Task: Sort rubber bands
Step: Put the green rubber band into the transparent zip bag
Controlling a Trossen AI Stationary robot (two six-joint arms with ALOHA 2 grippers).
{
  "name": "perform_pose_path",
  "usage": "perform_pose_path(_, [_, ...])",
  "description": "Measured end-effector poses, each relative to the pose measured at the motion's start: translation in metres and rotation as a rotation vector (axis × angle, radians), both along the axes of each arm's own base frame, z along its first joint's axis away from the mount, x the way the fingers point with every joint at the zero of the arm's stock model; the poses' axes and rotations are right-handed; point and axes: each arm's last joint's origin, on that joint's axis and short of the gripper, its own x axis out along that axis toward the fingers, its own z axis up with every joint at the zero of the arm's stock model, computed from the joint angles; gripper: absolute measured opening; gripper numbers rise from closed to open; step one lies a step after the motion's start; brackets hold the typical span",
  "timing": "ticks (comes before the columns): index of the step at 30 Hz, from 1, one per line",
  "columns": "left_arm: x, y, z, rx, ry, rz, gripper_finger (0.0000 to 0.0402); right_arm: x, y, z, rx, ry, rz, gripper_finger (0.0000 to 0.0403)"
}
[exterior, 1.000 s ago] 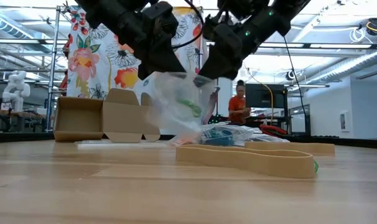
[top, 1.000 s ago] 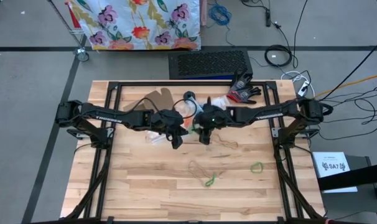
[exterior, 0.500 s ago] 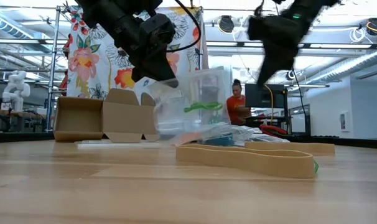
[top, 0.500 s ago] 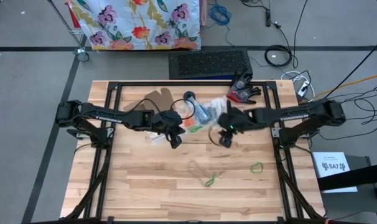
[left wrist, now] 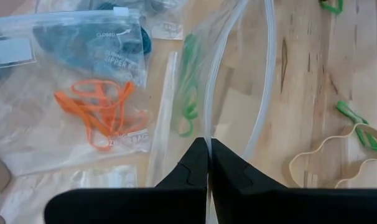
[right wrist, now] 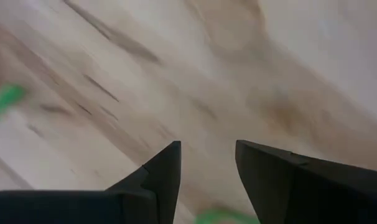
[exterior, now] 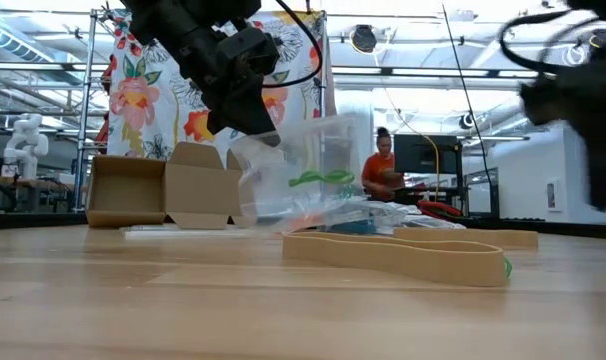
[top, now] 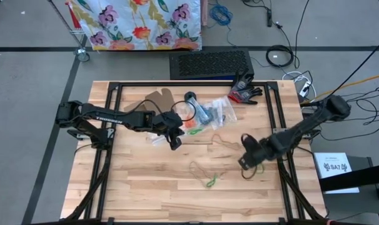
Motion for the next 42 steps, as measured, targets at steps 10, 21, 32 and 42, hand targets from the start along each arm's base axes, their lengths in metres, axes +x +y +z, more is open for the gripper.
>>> perform_pose_path(10, [0.0,-0.001,0.0,-0.001,0.007,-0.002,0.0006,-0.033,0.035,-0.009,0.039,0.107,-0.154,0.0144])
perform_pose_path(21, [0.0,-0.001,0.0,-0.006,0.005,0.002,0.0006,-0.057,0.051,-0.012,0.03,0.175,-0.219,0.0144])
perform_pose_path(32, [0.0,-0.001,0.0,-0.008,0.004,0.002,0.0006,-0.048,0.068,-0.042,-0.038,0.267,-0.177,0.0073])
perform_pose_path(42, [0.0,-0.005,0.0,-0.007,0.0,-0.009,0.0006,-0.018,0.082,0.007,-0.23,-0.095,-0.056,0.0001])
